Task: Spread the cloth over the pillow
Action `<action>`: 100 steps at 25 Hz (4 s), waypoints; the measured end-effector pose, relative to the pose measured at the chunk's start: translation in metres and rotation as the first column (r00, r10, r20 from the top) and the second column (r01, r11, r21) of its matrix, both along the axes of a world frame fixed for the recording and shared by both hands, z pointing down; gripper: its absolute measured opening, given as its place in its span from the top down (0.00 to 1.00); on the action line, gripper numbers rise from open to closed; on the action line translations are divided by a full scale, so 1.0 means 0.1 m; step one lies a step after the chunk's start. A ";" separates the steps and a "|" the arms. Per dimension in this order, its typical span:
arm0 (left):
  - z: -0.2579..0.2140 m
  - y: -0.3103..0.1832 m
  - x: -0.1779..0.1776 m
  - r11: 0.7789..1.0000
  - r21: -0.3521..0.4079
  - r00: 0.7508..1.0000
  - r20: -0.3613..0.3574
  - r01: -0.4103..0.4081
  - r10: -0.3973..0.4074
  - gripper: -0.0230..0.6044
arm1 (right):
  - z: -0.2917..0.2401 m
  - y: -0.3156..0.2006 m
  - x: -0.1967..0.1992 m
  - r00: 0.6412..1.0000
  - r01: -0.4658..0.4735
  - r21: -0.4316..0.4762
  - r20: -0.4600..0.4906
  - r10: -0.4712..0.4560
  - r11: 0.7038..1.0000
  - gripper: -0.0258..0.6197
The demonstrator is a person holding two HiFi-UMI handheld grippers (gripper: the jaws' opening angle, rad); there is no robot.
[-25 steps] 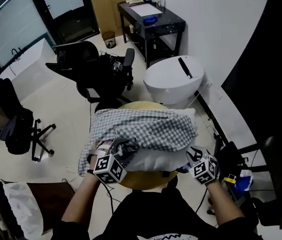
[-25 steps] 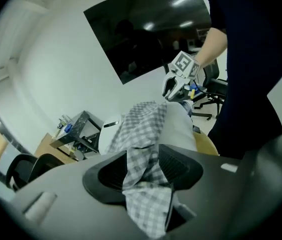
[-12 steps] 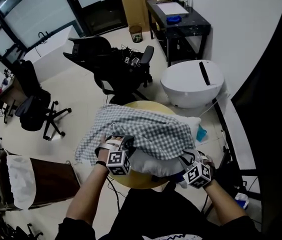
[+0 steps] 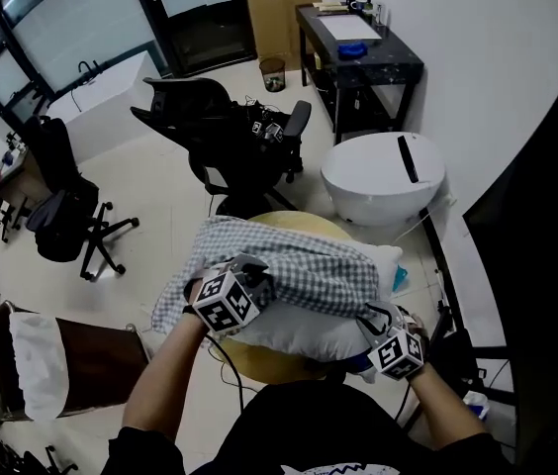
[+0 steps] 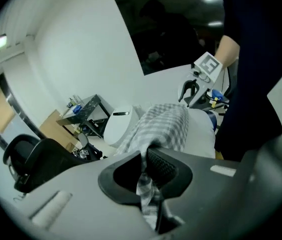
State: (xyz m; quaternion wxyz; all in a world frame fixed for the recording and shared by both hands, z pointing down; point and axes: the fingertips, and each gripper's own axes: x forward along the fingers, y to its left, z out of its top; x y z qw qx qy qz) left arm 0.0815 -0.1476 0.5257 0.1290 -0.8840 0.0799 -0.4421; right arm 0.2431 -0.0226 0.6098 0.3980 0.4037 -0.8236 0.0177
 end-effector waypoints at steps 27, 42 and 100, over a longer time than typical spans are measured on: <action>0.33 -0.91 -0.12 0.879 -0.410 0.966 0.019 0.241 -0.256 0.66 | -0.01 -0.58 -0.39 0.998 0.069 -0.063 0.008 -0.069 0.996 0.94; 0.05 -0.46 -0.17 0.981 -0.131 0.989 0.043 0.146 -0.142 0.81 | -0.83 -1.84 0.59 0.982 -0.167 0.026 0.097 0.164 0.986 0.94; -3.20 1.18 0.27 0.965 0.240 0.949 -0.316 0.103 -0.022 0.96 | -3.51 -3.10 0.04 0.952 0.268 0.531 -0.276 -0.135 0.804 0.94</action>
